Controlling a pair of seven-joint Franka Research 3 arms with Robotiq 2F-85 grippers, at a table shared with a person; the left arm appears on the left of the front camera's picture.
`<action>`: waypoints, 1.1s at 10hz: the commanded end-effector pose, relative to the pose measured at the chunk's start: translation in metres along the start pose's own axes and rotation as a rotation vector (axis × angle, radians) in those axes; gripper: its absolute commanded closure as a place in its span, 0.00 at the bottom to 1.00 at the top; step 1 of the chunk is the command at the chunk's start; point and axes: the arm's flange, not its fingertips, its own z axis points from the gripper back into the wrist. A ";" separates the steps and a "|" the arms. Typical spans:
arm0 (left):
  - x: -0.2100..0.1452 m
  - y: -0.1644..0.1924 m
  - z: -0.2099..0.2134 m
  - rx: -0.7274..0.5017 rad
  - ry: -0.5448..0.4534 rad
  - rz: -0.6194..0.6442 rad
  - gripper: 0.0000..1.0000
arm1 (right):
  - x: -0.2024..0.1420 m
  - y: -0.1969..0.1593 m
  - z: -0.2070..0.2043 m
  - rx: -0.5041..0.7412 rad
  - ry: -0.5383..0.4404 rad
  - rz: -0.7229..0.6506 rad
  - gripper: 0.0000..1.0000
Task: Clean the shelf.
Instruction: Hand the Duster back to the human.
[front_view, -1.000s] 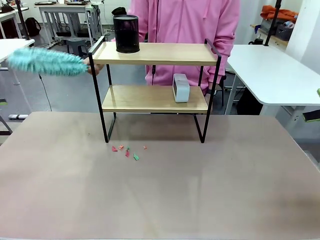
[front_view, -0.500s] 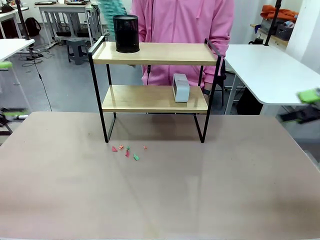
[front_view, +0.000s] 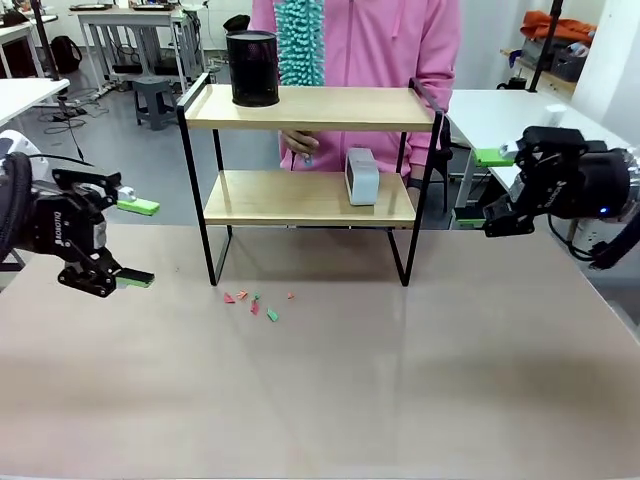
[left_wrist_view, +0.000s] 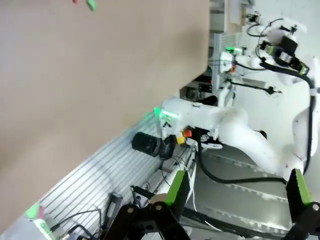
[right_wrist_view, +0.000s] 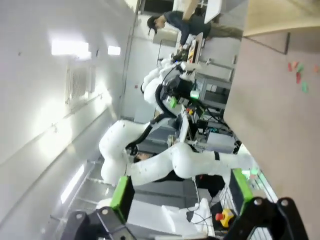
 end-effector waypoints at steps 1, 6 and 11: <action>-0.013 -0.009 0.009 -0.079 0.058 0.019 0.00 | -0.015 0.024 0.003 0.036 0.077 0.090 0.00; -0.013 -0.009 0.009 -0.079 0.058 0.019 0.00 | -0.015 0.024 0.003 0.036 0.077 0.090 0.00; -0.013 -0.009 0.009 -0.079 0.058 0.019 0.00 | -0.015 0.024 0.003 0.036 0.077 0.090 0.00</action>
